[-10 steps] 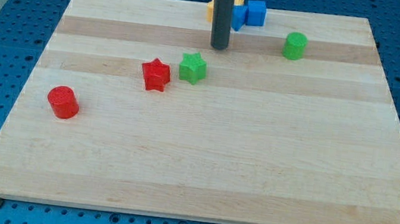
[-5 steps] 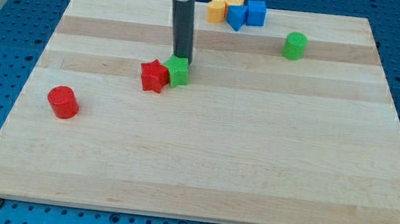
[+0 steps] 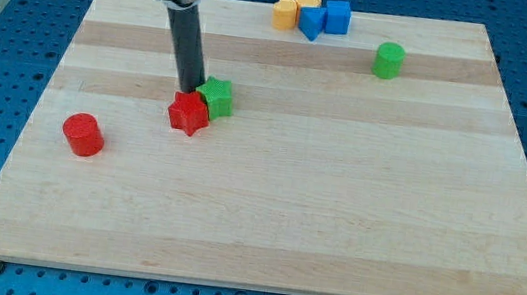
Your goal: Move the green star to the right of the red star
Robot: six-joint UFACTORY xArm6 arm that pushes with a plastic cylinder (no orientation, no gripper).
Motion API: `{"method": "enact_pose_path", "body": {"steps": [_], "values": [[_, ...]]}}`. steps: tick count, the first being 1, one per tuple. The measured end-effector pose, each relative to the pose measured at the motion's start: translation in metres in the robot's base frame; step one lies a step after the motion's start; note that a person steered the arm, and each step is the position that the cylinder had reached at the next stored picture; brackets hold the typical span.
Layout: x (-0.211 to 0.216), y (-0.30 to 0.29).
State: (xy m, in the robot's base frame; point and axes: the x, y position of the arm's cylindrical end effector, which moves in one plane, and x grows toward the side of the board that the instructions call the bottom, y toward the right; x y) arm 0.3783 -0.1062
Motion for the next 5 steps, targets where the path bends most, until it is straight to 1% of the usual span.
{"method": "enact_pose_path", "body": {"steps": [2,3,4,5], "values": [[-0.003,0.051],[-0.024,0.056],[-0.014,0.083],[0.002,0.08]]}}
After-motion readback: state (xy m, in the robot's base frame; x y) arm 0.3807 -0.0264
